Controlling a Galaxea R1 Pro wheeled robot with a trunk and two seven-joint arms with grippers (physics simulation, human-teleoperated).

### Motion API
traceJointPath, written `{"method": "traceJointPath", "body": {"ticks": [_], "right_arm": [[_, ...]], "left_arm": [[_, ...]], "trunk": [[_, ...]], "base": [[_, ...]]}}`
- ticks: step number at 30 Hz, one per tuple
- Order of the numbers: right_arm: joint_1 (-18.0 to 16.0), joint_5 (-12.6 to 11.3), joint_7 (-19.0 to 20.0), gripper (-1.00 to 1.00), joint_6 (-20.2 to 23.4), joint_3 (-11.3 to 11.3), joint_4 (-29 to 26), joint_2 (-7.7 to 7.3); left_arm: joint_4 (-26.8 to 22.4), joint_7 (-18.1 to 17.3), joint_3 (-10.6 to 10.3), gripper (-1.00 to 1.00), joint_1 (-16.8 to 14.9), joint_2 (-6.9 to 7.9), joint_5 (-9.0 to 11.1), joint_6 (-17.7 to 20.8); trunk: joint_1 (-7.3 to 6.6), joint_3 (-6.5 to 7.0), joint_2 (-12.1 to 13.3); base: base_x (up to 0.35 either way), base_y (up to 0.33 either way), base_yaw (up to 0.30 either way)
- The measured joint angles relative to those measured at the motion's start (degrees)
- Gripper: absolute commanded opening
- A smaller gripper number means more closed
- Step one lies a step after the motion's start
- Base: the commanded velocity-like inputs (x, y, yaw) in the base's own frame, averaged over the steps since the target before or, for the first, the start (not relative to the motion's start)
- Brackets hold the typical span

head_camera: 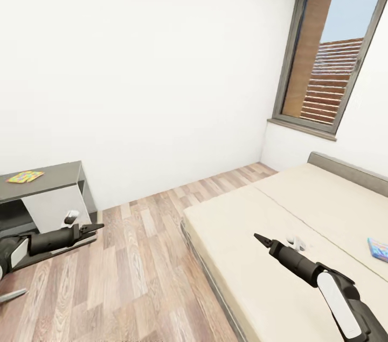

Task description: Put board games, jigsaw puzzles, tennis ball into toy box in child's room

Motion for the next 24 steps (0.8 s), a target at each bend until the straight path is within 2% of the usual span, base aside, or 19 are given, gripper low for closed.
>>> {"method": "traceJointPath", "body": {"ticks": [24], "right_arm": [[0.0, 0.0, 0.0, 1.00, 0.0, 0.0, 0.0, 0.00]], "left_arm": [[0.0, 0.0, 0.0, 1.00, 0.0, 0.00, 0.0, 0.0]], "trunk": [[0.01, 0.66, 0.0]], "base": [[-0.118, 0.000, 0.274]]}}
